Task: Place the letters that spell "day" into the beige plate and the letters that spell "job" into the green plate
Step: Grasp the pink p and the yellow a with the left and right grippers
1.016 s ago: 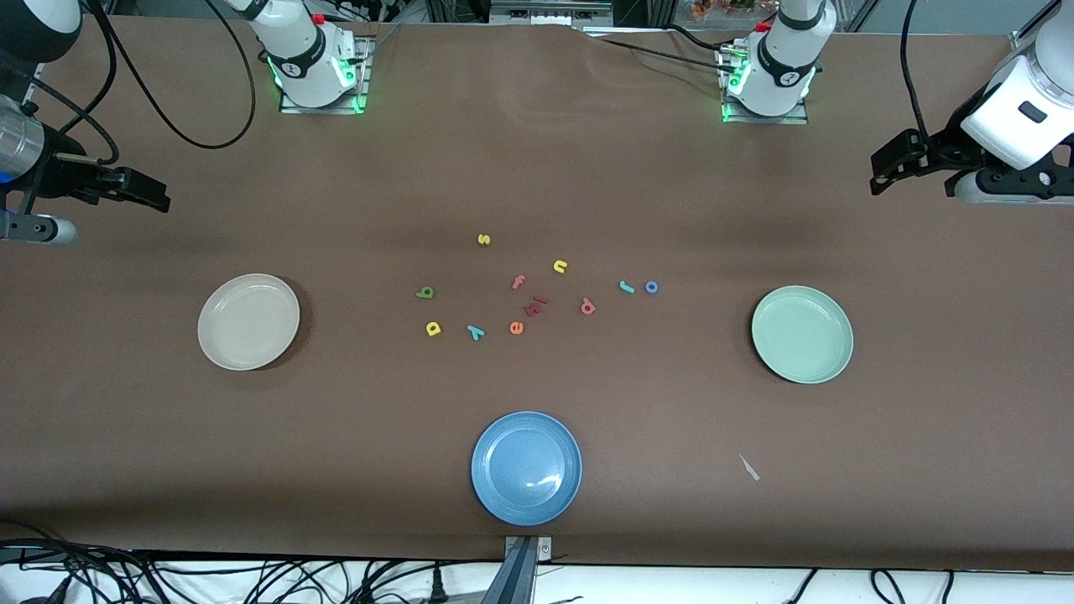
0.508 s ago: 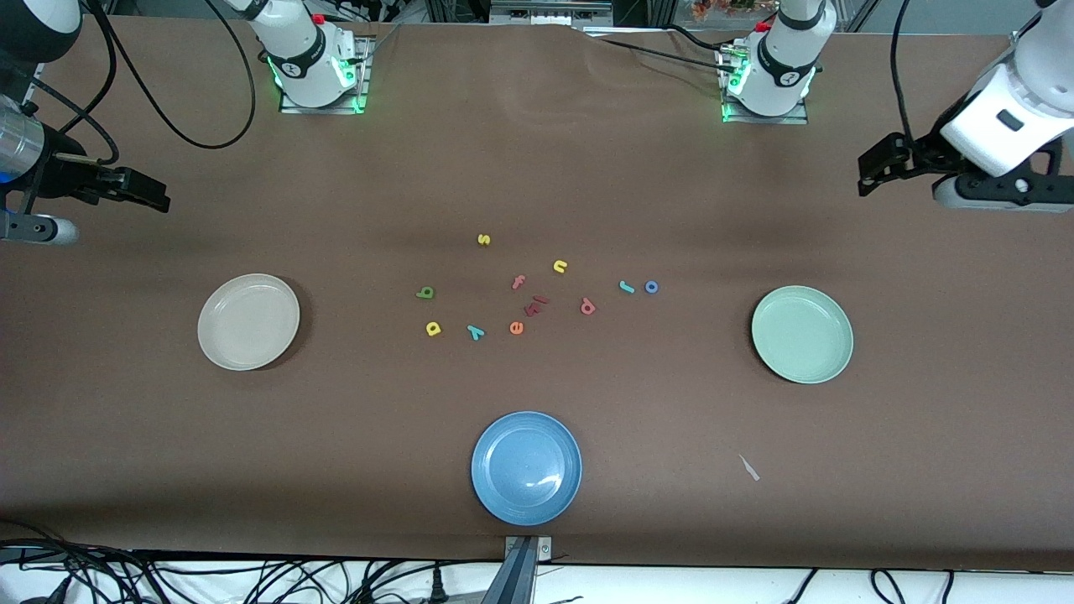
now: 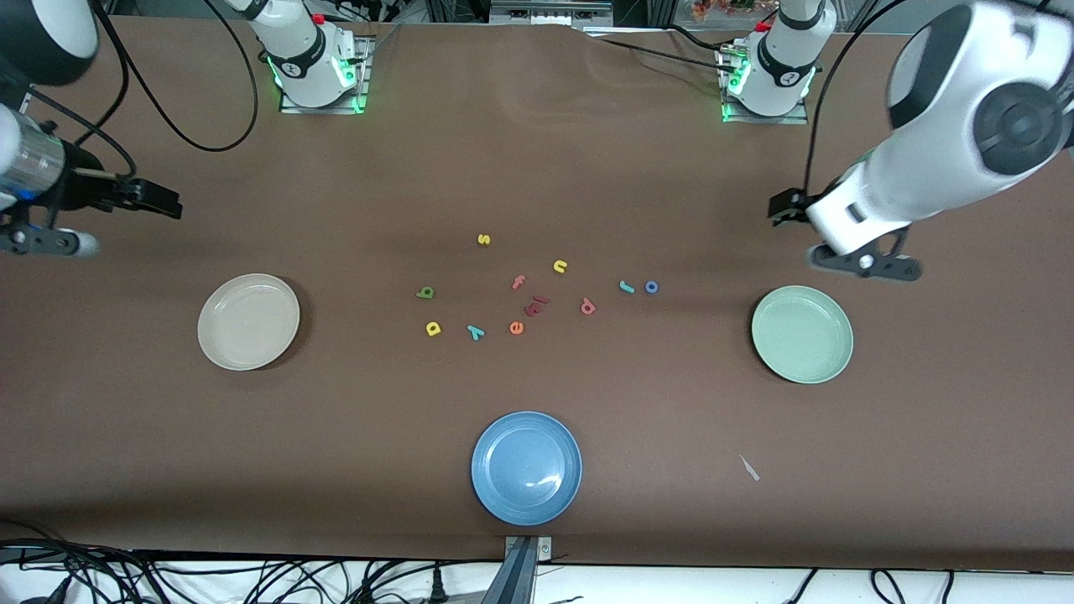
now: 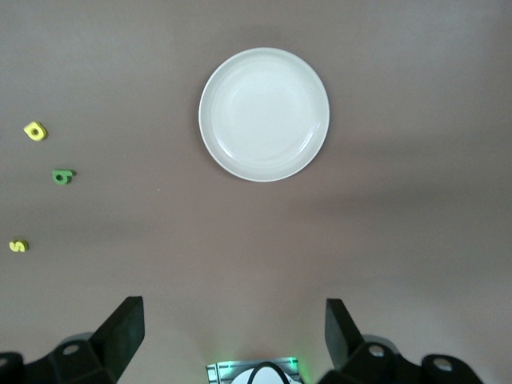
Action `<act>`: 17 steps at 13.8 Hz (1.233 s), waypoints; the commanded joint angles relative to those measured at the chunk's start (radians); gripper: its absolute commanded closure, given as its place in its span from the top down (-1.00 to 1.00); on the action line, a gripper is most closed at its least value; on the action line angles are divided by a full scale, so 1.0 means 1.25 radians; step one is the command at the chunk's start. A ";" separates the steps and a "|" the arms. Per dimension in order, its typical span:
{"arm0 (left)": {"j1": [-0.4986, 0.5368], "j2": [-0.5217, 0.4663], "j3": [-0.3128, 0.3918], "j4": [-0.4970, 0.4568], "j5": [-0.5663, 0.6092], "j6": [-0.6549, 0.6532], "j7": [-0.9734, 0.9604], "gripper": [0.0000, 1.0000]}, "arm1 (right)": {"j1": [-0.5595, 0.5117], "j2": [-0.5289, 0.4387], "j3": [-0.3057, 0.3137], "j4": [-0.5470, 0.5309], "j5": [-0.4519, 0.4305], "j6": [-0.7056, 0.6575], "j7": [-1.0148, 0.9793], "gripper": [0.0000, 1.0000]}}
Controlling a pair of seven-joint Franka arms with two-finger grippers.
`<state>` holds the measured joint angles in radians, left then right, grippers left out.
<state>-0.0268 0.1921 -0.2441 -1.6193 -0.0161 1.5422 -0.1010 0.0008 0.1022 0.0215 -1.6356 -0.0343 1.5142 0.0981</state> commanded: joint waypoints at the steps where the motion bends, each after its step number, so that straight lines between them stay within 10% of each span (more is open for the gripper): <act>1: -0.002 0.080 -0.046 0.027 0.001 0.072 -0.094 1.00 | 0.021 0.054 0.004 0.003 0.010 0.018 -0.010 1.00; 12: -0.215 0.406 -0.050 0.165 0.003 0.355 -0.886 1.00 | 0.262 0.302 0.020 -0.005 0.031 0.348 0.077 1.00; 17: -0.262 0.482 -0.048 0.162 0.015 0.413 -0.953 1.00 | 0.273 0.333 0.067 -0.108 0.057 0.623 0.069 1.00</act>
<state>-0.3245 0.7560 -0.3122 -1.4544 -0.0131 2.0355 -1.2677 0.3395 0.5133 0.0839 -1.7206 0.0213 2.1879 0.1907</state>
